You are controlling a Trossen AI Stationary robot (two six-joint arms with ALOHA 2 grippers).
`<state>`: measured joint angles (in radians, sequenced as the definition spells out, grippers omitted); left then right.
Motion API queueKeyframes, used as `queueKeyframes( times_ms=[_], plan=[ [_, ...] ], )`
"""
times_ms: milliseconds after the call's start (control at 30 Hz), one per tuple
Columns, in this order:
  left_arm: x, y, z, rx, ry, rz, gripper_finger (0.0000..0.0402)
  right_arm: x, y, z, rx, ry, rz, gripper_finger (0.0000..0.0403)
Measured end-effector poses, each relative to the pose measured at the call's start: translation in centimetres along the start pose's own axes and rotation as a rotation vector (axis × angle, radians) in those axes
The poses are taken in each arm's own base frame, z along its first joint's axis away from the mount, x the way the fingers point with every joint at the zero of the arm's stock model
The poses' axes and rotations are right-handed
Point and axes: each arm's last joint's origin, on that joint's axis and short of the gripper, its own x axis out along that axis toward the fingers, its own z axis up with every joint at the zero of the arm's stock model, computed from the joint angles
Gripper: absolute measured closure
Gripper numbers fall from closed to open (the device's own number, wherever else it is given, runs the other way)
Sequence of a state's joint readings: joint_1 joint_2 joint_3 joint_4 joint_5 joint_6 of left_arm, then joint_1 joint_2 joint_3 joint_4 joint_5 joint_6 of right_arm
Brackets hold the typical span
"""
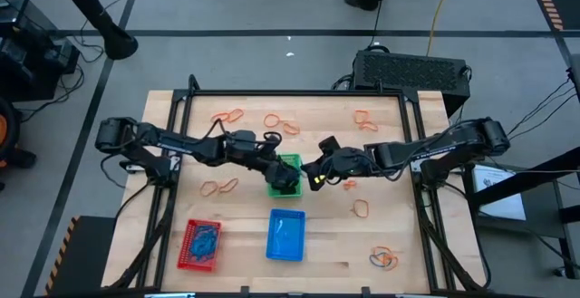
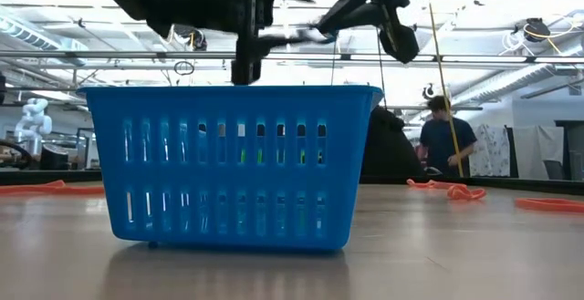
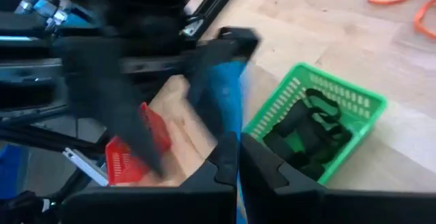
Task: Sort rubber bands into baskets
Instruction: Put the blue rubberband into the red bin
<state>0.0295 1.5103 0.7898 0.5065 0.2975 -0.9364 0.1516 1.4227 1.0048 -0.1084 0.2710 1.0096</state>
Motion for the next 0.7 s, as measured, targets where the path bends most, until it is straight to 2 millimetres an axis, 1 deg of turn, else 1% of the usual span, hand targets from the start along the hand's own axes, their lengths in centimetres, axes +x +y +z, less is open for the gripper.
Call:
queueKeyframes(
  times_ms=[100,433,700],
  plan=[
    [0.1,0.5,-0.1,-0.01,0.012,0.031,0.0199,0.3,0.3,-0.2,-0.004,0.009,0.002,0.0402],
    [0.1,0.6,0.0,0.023,0.009,0.032,0.0199,0.8,0.2,-0.5,0.013,0.021,-0.01,0.0402],
    [-0.3,1.2,0.9,0.043,-0.024,0.047,0.0199,0.9,0.1,-0.5,0.012,0.024,-0.017,0.0402]
  ],
)
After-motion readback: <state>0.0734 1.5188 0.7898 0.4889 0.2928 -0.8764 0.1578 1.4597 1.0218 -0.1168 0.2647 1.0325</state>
